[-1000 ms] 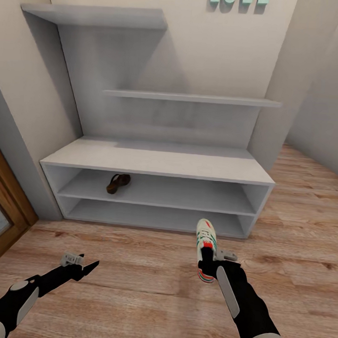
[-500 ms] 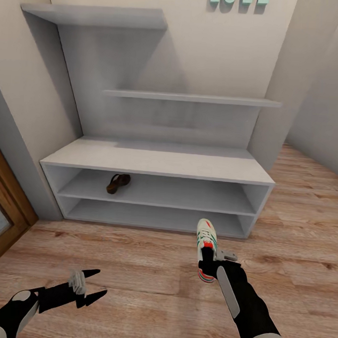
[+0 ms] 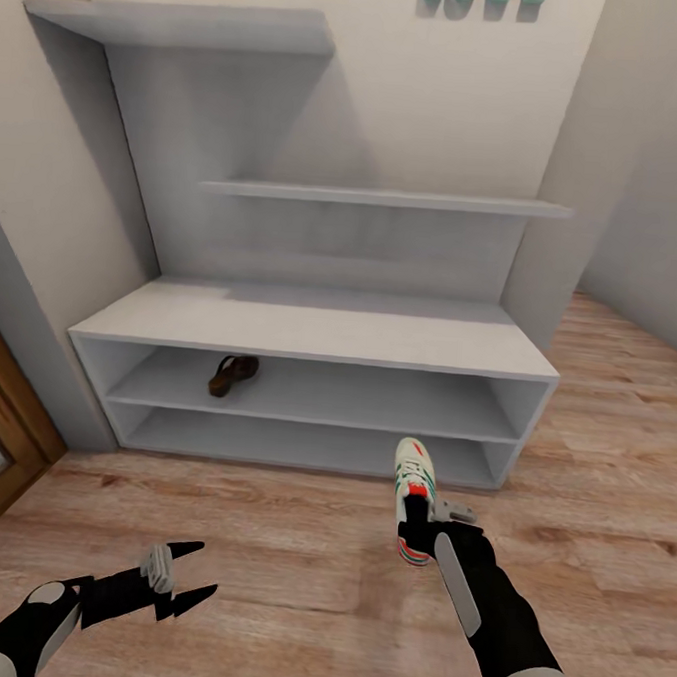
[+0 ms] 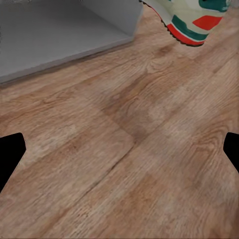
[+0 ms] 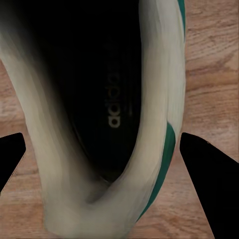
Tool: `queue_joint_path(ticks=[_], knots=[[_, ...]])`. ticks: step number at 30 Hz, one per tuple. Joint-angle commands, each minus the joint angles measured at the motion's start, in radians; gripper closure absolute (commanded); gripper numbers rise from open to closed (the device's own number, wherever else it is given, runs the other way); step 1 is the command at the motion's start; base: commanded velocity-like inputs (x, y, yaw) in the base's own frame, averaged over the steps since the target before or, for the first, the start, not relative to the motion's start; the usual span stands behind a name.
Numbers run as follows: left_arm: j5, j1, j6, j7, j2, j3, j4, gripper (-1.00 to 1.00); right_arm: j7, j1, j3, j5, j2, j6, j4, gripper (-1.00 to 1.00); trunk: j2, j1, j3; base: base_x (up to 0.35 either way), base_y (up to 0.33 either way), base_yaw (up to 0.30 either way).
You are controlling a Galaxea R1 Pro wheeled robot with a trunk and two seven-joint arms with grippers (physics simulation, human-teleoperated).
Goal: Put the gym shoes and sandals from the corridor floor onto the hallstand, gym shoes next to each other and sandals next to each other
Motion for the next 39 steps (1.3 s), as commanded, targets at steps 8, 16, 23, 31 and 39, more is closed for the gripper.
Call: queue_joint_path(ticks=[8,16,23,31,39], knots=[[-0.008,-0.001,-0.005,-0.004,-0.001,0.008,0.0,-1.0,-0.01,0.0,0.001,-0.009,0.0,0.002,-0.037,1.0,0.0,0.0,-0.001,0.038,0.0,0.0],[-0.008,-0.001,-0.005,-0.004,0.0,0.008,0.0,-1.0,-0.009,0.0,0.0,-0.007,-0.001,0.002,-0.071,1.0,0.0,0.0,-0.001,0.001,0.0,0.0],[-0.008,-0.001,-0.005,-0.004,-0.001,0.008,0.0,-1.0,-0.009,0.0,0.0,-0.008,-0.001,0.002,-0.071,1.0,0.0,0.0,-0.001,0.165,0.0,0.0],[-0.008,-0.001,-0.005,-0.004,-0.001,0.008,-0.001,-1.0,-0.009,0.0,0.001,-0.008,-0.001,0.002,-0.071,1.0,0.0,0.0,-0.001,0.331,-0.008,0.0],[-0.008,-0.001,-0.005,-0.004,-0.001,0.008,0.0,-1.0,-0.009,0.0,0.003,-0.007,0.001,0.002,-0.07,1.0,0.0,0.0,-0.001,0.308,-0.156,0.0]])
